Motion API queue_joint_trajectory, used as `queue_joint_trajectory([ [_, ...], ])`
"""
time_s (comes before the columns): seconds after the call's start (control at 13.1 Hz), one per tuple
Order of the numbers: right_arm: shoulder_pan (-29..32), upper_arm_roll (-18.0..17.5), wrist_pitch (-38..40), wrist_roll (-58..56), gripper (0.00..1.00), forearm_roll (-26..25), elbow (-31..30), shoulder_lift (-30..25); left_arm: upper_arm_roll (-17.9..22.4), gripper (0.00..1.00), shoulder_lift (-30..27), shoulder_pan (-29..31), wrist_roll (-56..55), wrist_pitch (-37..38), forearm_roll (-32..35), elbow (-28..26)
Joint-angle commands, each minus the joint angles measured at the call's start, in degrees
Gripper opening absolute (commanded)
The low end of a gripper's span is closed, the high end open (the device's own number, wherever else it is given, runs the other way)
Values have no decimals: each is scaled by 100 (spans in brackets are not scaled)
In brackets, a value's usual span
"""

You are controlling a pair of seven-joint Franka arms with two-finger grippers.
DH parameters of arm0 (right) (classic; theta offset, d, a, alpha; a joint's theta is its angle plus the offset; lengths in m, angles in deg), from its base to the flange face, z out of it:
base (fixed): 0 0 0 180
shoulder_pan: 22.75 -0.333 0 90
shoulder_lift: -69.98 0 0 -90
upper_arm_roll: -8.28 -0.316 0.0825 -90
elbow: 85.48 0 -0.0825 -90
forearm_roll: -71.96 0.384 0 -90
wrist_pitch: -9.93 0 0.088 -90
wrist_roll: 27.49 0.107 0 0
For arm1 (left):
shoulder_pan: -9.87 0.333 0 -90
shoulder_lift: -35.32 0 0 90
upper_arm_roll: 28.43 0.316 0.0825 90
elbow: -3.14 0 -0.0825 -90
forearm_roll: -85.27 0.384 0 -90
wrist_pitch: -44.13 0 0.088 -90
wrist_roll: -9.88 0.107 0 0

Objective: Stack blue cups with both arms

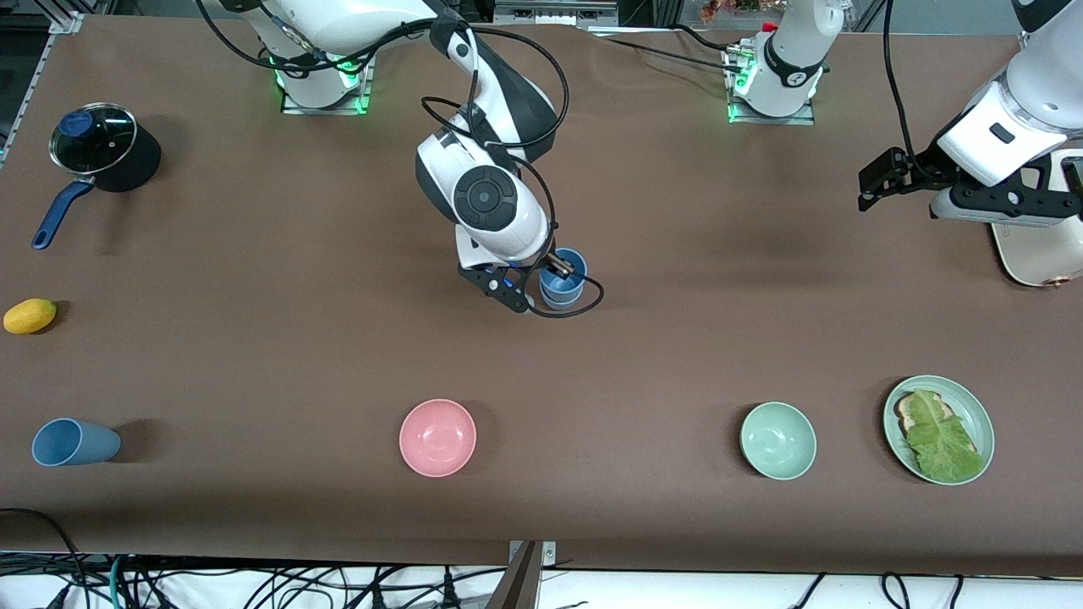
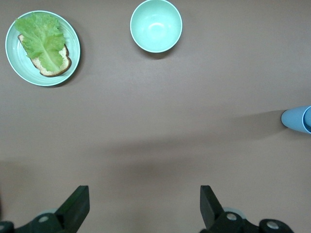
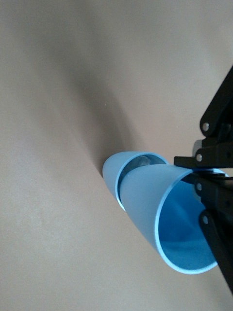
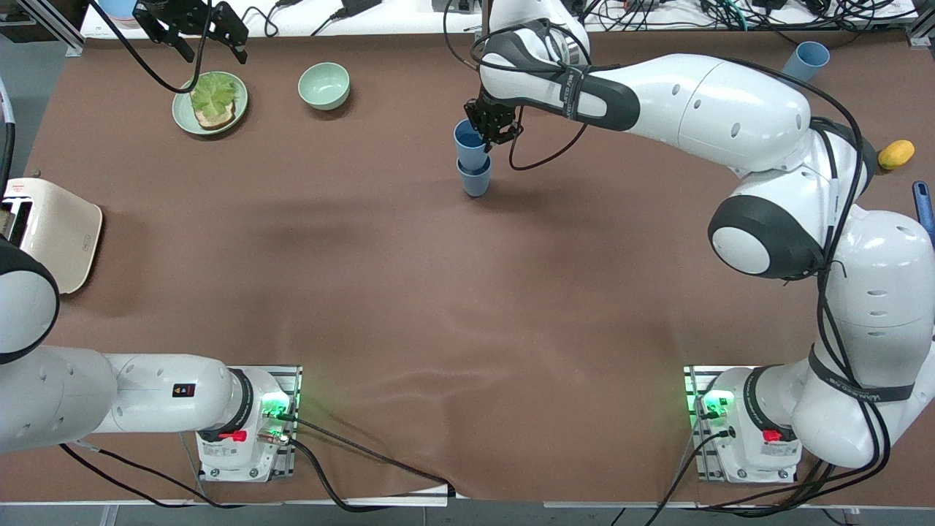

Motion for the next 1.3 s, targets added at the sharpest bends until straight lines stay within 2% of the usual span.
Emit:
queue_joint_trajectory([
  [0.0, -69, 53, 27, 75, 0, 102, 171, 92, -5, 100, 8, -2, 102, 100, -124, 107],
  [0.08, -69, 53, 27, 75, 0, 93, 145, 92, -5, 100, 8, -2, 102, 100, -124, 115],
  [0.15, -60, 53, 44, 41, 21, 93, 119, 92, -5, 100, 8, 15, 102, 109, -124, 107],
  [0.23, -52, 62, 88, 31, 64, 93, 119, 92, 12, 100, 8, 15, 102, 117, -133, 115],
  [0.31, -8, 62, 106, -12, 100, 67, 118, 84, 13, 100, 8, 15, 102, 109, -133, 115],
  [0.54, 36, 88, 167, -39, 100, 102, 136, 14, 13, 100, 8, 15, 102, 117, -133, 107],
  [0.69, 255, 114, 482, -161, 100, 67, 224, -100, 13, 100, -1, 15, 102, 126, -124, 107],
  [0.92, 913, 106, 1402, -1361, 100, 41, 198, -539, 4, 100, -1, 15, 102, 126, -133, 107],
  [0.99, 1002, 236, 1816, -1845, 100, 14, 163, -671, -5, 100, -1, 15, 93, 170, -124, 115],
  [1.07, 1012, 603, 2063, -2224, 100, -3, 49, -759, -14, 100, -1, 15, 93, 188, -124, 115],
  [1.22, 1012, 1166, 2083, -3215, 100, -21, -424, -1075, -14, 100, -1, 7, 93, 188, -124, 115],
])
